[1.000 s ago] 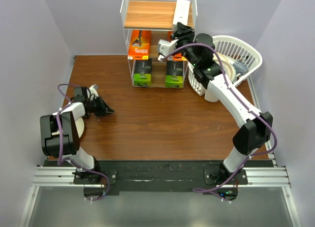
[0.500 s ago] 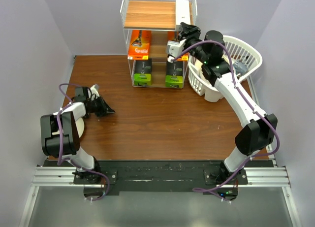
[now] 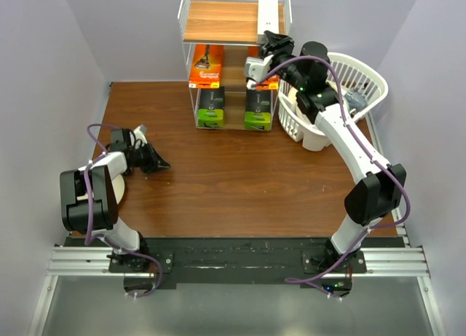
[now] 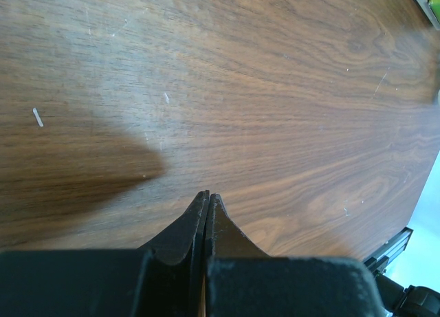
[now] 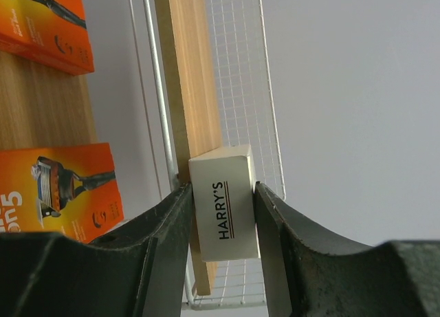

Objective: Place and organize the shaving razors onto the shelf

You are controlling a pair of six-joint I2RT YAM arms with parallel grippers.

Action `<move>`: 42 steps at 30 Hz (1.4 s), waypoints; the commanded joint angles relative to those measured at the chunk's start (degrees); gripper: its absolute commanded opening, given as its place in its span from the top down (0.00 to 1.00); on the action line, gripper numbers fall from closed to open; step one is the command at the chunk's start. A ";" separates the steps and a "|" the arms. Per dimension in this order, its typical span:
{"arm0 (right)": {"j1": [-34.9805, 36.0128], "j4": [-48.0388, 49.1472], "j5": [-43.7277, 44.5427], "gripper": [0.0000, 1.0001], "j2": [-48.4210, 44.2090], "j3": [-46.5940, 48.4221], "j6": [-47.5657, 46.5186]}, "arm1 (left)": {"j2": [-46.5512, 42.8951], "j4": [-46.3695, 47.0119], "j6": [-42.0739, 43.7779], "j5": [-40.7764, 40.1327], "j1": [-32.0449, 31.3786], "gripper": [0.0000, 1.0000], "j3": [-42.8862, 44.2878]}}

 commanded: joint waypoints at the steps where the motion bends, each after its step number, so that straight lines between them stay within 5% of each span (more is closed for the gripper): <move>1: 0.08 -1.03 -0.46 0.55 0.90 1.68 1.87 | -2.53 1.68 0.02 -0.10 -0.20 1.00 -0.42; 7: 0.00 4.25 -0.28 0.32 -1.82 -2.27 3.54 | -3.24 1.85 -0.07 0.17 -0.20 1.00 -1.13; 14: 0.79 0.82 -0.55 0.20 -9.11 -8.06 5.74 | -3.33 1.94 -0.51 0.78 -0.28 1.00 -1.04; 25: 2.46 0.64 0.94 0.13 -14.48 -13.09 11.02 | -4.11 2.82 -1.39 1.31 -0.28 1.00 -1.92; 36: 2.46 -0.76 -2.04 0.33 -15.26 -12.12 12.68 | -7.10 3.17 -0.95 0.87 -0.19 1.00 -4.56; 39: 2.46 -1.64 -1.96 0.49 -16.41 -12.74 12.78 | -7.11 3.35 -0.95 0.87 -0.19 1.00 -4.56; 42: 2.54 -2.96 -0.47 0.76 -15.80 -12.30 10.93 | -6.41 3.52 -1.12 0.96 -0.19 1.00 -4.21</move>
